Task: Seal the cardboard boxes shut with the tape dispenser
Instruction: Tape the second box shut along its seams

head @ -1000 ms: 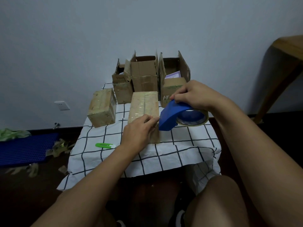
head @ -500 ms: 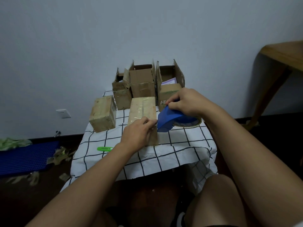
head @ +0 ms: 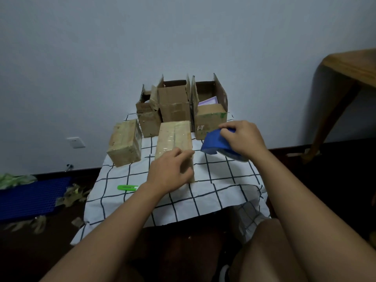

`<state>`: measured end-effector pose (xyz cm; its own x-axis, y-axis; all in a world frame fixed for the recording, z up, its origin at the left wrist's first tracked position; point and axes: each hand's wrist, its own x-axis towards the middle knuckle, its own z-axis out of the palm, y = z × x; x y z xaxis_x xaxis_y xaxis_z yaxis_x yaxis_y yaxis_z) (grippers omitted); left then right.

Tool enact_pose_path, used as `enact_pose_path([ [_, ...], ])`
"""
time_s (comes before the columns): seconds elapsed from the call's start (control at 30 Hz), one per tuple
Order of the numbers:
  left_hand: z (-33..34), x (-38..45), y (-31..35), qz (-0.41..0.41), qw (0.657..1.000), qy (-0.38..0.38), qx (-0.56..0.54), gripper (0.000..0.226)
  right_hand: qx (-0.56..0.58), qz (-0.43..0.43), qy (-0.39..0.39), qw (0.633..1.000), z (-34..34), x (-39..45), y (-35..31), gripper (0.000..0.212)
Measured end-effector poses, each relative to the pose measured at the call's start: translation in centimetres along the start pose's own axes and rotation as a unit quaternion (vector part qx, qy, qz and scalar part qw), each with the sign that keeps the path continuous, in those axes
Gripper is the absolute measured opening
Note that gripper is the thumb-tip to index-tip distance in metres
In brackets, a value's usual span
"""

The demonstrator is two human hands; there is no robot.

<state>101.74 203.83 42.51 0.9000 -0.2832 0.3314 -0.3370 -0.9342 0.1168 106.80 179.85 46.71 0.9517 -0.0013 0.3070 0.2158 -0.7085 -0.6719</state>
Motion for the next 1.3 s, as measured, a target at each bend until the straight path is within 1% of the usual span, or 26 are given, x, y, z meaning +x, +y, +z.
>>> enact_pose_path([
  [0.13, 0.3, -0.1, 0.0, 0.042, 0.997, -0.001, 0.057, 0.046, 0.107, 0.031, 0.076, 0.991, 1.7, -0.3, 0.6, 0.033],
  [0.23, 0.4, 0.1, 0.5, 0.052, 0.995, 0.012, 0.086, 0.043, 0.166, 0.048, 0.093, 0.981, 2.4, -0.7, 0.8, 0.035],
  [0.37, 0.6, -0.2, 0.1, 0.071, 0.993, 0.034, 0.084, 0.043, 0.231, 0.056, 0.129, 0.963, 2.9, -1.0, 0.8, 0.031],
  [0.47, 0.8, -0.2, 0.2, 0.064, 0.994, 0.034, 0.076, 0.041, 0.287, 0.071, 0.148, 0.944, 3.1, -0.8, 0.5, 0.026],
  [0.53, 0.8, -0.1, 0.3, 0.047, 0.997, 0.026, 0.062, 0.042, 0.339, 0.08, 0.16, 0.923, 3.2, -0.6, -0.2, 0.023],
  [0.63, 0.6, -0.1, -0.2, -0.015, 1.0, 0.011, -0.018, 0.044, 0.41, 0.095, 0.166, 0.892, 3.5, -0.4, -1.4, 0.02],
  [0.7, 0.6, 0.0, -0.8, -0.042, 0.997, 0.011, -0.068, 0.041, 0.436, 0.107, 0.162, 0.879, 4.2, -0.3, -2.0, 0.023],
  [0.77, 0.6, 0.2, -1.1, -0.046, 0.995, 0.009, -0.091, 0.036, 0.458, 0.114, 0.145, 0.87, 5.1, -0.1, -2.8, 0.023],
  [0.83, 0.7, 0.7, -1.5, -0.052, 0.994, 0.0, -0.101, 0.031, 0.466, 0.111, 0.124, 0.869, 6.0, 0.1, -3.7, 0.022],
  [0.9, 0.8, 1.1, -1.9, -0.054, 0.992, -0.005, -0.112, 0.027, 0.461, 0.1, 0.107, 0.875, 6.8, 0.3, -4.4, 0.022],
  [1.07, 1.1, 1.4, -2.1, -0.04, 0.991, 0.022, -0.127, 0.025, 0.443, 0.067, 0.083, 0.89, 7.9, 1.3, -5.5, 0.021],
  [1.2, 1.3, 1.4, -2.0, 0.014, 0.993, 0.074, -0.095, 0.02, 0.417, 0.058, 0.079, 0.904, 8.4, 1.7, -5.8, 0.025],
  [1.3, 2.0, 1.2, -1.6, 0.062, 0.986, 0.146, -0.047, 0.015, 0.407, 0.062, 0.087, 0.907, 8.5, 1.8, -5.8, 0.026],
])
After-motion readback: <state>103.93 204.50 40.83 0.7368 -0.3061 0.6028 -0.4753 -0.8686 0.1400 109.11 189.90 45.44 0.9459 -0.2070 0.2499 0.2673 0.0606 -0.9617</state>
